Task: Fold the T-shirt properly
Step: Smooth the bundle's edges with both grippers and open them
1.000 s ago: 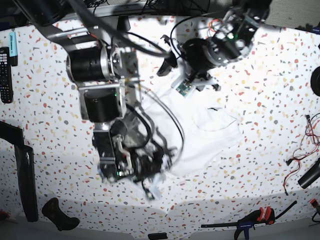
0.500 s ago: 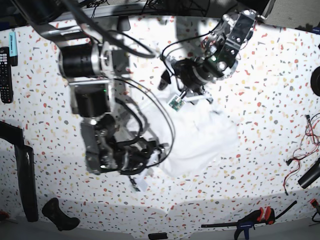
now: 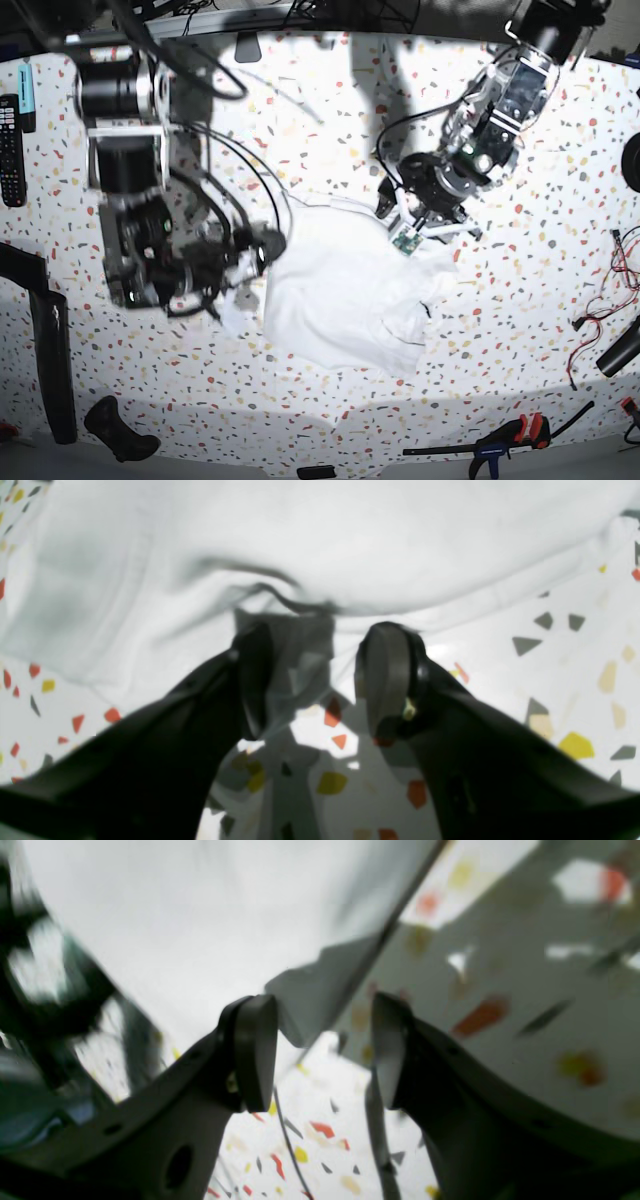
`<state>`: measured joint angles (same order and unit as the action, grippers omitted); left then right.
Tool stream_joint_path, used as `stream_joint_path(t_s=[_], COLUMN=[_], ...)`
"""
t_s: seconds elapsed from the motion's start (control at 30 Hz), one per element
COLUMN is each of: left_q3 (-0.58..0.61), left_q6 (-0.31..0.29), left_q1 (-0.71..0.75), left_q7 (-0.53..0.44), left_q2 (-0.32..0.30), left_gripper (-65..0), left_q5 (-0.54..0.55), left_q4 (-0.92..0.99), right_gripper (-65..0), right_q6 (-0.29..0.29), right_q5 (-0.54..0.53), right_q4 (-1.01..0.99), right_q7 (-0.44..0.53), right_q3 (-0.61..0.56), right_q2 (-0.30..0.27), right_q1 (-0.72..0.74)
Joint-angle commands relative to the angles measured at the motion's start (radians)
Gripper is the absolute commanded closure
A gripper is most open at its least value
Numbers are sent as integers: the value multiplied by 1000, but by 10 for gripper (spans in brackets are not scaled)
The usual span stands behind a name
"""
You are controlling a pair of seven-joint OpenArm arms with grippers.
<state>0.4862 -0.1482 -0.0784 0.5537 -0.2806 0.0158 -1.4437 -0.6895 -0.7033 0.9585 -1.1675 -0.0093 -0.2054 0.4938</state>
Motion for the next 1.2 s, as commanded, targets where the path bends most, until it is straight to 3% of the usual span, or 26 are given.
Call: stream_joint_path(t_s=[0.0, 0.23, 0.37, 0.57, 0.73, 0.9, 1.17], left_q3=[-16, -16, -16, -16, -16, -16, -15], left_q6=[82, 97, 96, 96, 96, 96, 95], left_q1=[-14, -53, -51, -52, -51, -51, -51], left_q7=[103, 108, 120, 126, 129, 134, 134], left_q2=[-36, -30, -30, -30, -30, -30, -30], left_gripper=[-279, -279, -279, -279, -279, -279, -279], left_q5=[-95, -82, -39, -41, -40, -5, 12], left_q4=[16, 18, 17, 17, 18, 17, 17], right_gripper=[-302, -302, -302, -302, -302, -301, -301], right_q6=[-9, -9, -9, -9, -9, -9, -1], right_q5=[-37, -37, -37, -27, 194, 311, 478], right_q4=[51, 262, 311, 309, 282, 196, -38], right_q7=[12, 28, 92, 103, 282, 343, 500], right_q3=[2, 3, 3, 3, 3, 3, 2], right_q2=[-11, -23, -36, -35, -35, -29, 63], right_q1=[14, -98, -31, 107, 145, 149, 149])
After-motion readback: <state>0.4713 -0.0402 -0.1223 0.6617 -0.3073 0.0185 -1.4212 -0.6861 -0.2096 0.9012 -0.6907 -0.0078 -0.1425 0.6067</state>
